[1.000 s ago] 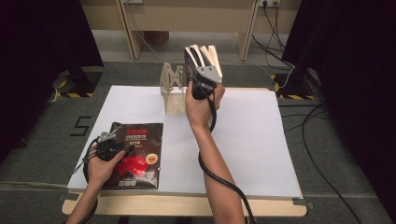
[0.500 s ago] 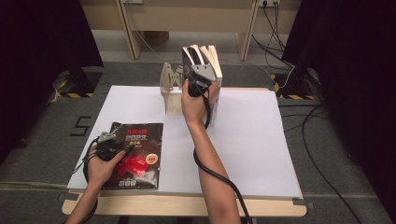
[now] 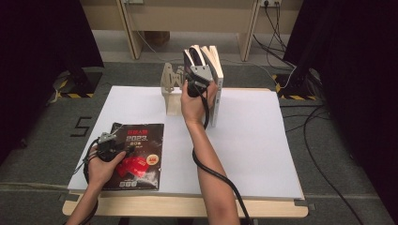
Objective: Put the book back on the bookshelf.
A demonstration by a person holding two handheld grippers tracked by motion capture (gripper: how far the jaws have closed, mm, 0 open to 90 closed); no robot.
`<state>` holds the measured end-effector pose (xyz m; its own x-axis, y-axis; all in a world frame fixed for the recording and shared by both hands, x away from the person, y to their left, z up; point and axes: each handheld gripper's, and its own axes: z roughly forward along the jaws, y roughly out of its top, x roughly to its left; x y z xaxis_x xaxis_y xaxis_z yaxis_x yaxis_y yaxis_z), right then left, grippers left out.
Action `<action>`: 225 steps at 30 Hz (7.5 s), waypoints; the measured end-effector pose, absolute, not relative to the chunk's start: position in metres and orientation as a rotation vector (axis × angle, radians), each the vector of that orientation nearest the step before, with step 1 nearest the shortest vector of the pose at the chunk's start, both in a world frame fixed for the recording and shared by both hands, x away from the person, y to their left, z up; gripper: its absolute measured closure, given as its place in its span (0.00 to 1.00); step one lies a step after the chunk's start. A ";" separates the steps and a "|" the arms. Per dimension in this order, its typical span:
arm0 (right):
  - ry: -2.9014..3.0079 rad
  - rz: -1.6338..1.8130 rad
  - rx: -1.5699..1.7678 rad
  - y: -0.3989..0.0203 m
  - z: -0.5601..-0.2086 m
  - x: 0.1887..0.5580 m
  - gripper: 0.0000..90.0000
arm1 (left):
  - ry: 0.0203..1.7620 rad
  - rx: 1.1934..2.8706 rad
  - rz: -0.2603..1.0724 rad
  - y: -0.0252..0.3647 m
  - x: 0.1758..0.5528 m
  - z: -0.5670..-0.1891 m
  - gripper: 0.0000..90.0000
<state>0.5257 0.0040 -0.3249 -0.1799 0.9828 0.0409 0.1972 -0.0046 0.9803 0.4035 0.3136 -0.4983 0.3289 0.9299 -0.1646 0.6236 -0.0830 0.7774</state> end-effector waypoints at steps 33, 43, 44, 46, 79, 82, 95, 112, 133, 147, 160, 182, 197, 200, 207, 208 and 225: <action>1.557 1.301 1.328 -0.028 -0.333 0.486 0.90 | 1.380 1.803 0.489 0.313 0.404 -0.498 0.50; 1.591 1.261 1.364 -0.027 -0.327 0.490 0.94 | 1.379 1.802 0.488 0.313 0.404 -0.498 0.50; 1.591 1.264 1.363 -0.027 -0.327 0.490 0.94 | 1.380 1.801 0.487 0.313 0.404 -0.498 0.50; 1.590 1.269 1.357 -0.027 -0.326 0.490 0.94 | 1.380 1.801 0.487 0.313 0.404 -0.498 0.50; 1.433 1.322 1.263 -0.008 -0.316 0.528 0.94 | 1.382 1.793 0.473 0.315 0.404 -0.498 0.50; 1.442 1.316 1.262 -0.006 -0.321 0.530 0.94 | 1.382 1.794 0.473 0.315 0.404 -0.498 0.50; 1.525 1.259 1.274 -0.005 -0.327 0.513 0.93 | 1.377 1.802 0.481 0.314 0.404 -0.498 0.50; 1.584 1.274 1.343 -0.018 -0.323 0.515 0.87 | 1.375 1.802 0.484 0.313 0.404 -0.498 0.50; 1.618 1.198 1.350 -0.012 -0.314 0.529 0.94 | 1.378 1.801 0.481 0.314 0.404 -0.498 0.50; 1.532 1.222 1.294 -0.001 -0.317 0.538 0.94 | 1.376 1.792 0.473 0.314 0.404 -0.499 0.50; 1.505 1.192 1.303 0.001 -0.325 0.539 0.93 | 1.377 1.800 0.479 0.314 0.404 -0.498 0.50; 1.512 1.229 1.298 -0.012 -0.321 0.519 0.82 | 1.375 1.805 0.489 0.313 0.404 -0.498 0.50; 1.518 1.254 1.301 -0.025 -0.325 0.494 0.81 | 1.374 1.808 0.494 0.312 0.403 -0.498 0.50; 1.514 1.258 1.299 -0.029 -0.324 0.489 0.81 | 1.375 1.810 0.495 0.312 0.403 -0.498 0.50; 1.512 1.248 1.289 -0.036 -0.324 0.481 0.81 | 1.375 1.811 0.496 0.312 0.403 -0.498 0.50; 1.513 1.249 1.291 -0.037 -0.325 0.479 0.81 | 1.375 1.812 0.497 0.312 0.403 -0.498 0.50; 1.624 1.287 1.359 -0.057 -0.340 0.463 0.74 | 1.382 1.798 0.529 0.318 0.402 -0.497 0.65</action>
